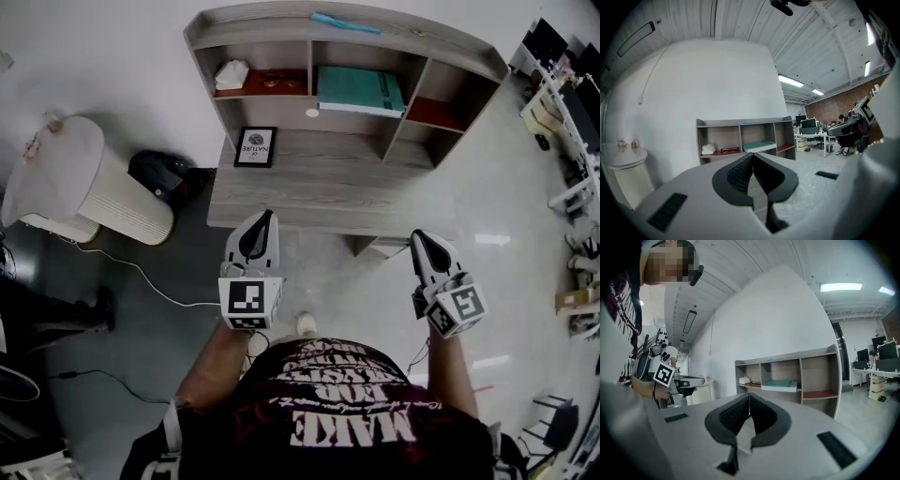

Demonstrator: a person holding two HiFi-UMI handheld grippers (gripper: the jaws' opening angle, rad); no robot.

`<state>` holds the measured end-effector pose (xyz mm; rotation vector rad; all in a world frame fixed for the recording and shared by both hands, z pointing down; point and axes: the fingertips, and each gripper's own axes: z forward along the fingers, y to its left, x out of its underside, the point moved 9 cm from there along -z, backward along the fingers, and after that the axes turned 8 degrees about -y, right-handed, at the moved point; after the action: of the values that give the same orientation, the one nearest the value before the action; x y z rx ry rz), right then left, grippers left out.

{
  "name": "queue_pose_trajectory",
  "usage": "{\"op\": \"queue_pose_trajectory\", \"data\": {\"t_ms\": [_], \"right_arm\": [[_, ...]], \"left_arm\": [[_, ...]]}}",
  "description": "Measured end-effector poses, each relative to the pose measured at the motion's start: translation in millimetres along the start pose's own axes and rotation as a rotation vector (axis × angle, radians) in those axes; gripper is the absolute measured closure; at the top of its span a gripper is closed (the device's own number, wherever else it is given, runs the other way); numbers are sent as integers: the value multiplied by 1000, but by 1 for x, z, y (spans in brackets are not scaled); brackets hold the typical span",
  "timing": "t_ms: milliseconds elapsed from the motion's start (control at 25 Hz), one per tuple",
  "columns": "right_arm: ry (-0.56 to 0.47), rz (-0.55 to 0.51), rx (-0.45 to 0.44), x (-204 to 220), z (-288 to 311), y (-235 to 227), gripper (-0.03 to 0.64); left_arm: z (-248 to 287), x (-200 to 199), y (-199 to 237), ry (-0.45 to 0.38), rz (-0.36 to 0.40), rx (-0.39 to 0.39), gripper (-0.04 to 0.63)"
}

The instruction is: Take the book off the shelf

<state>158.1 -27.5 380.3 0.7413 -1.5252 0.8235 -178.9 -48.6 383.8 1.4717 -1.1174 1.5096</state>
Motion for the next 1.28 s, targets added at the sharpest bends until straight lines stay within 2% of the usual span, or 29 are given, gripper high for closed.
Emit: {"op": "queue_pose_trajectory", "data": {"t_ms": [320, 640, 920, 1080, 1280], "right_arm": [[14, 12, 33, -2, 26, 10, 611], [18, 9, 61, 1, 20, 5, 602], [54, 17, 72, 17, 28, -25, 540], [54, 36, 52, 20, 51, -49, 513], [69, 71, 30, 27, 85, -84, 476]], "left_arm": [[23, 7, 21, 14, -14, 43, 588], [34, 12, 18, -4, -18, 67, 588], [52, 15, 13, 7, -4, 47, 588], [74, 17, 17, 27, 17, 20, 588], [115, 15, 19, 35, 41, 28, 588]]}}
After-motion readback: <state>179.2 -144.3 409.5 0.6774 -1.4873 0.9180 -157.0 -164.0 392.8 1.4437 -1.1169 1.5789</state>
